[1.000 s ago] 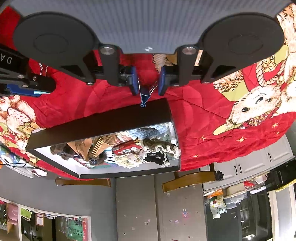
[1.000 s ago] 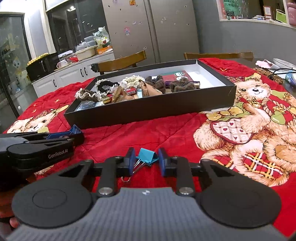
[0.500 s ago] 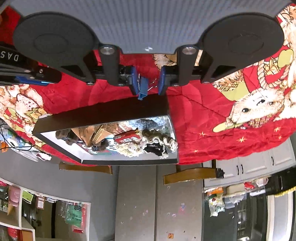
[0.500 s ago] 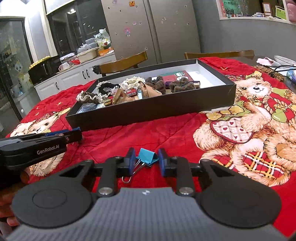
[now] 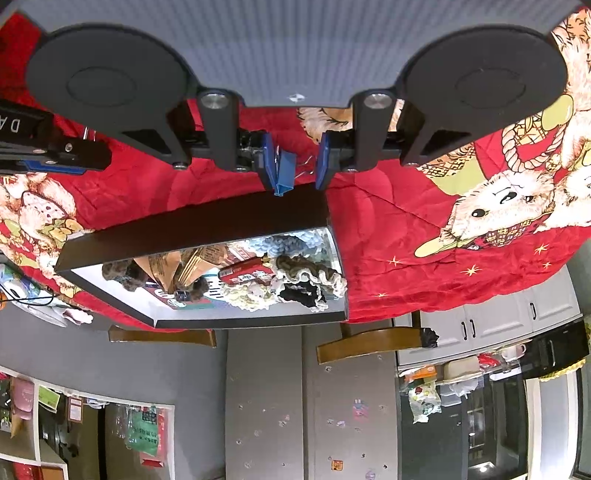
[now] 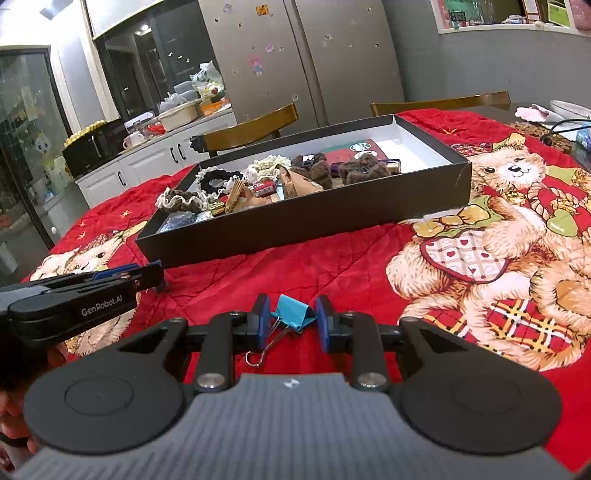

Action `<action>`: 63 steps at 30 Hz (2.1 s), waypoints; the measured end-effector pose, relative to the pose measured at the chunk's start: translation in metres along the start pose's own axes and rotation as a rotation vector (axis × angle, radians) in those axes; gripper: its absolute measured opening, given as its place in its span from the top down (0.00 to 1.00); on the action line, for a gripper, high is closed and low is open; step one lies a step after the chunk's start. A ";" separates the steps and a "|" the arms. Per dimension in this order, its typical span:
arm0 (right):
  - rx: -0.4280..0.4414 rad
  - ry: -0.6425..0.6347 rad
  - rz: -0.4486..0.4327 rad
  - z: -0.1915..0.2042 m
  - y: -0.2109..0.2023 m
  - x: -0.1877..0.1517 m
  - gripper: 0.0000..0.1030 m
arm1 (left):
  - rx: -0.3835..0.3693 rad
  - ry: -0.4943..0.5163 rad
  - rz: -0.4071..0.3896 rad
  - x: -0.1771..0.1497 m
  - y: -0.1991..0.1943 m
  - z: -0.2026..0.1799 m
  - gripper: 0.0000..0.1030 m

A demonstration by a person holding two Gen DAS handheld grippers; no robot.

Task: Organize objects
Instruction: 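Lift both binder clips and carry them over the black box, then lower both binder clips into the box and open both grippers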

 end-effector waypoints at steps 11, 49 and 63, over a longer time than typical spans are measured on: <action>0.013 0.054 0.008 -0.011 -0.001 0.011 0.72 | 0.068 0.024 -0.028 0.000 -0.012 -0.002 0.73; 0.182 0.058 -0.176 -0.010 -0.047 0.154 0.72 | 0.116 -0.046 -0.180 0.102 -0.045 -0.058 0.74; 0.194 0.162 -0.118 -0.037 0.026 0.213 0.72 | 0.054 -0.230 -0.210 0.182 0.030 -0.054 0.74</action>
Point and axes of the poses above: each gripper's, at about its wrist camera, not at the fingertips, and y roughly the way its jaws point, z to its left, x to its top, the point moved 6 cm from there along y, roughly the way its jaws point, and after that the axes turned 10 degrees about y, right-handed, at the moved point
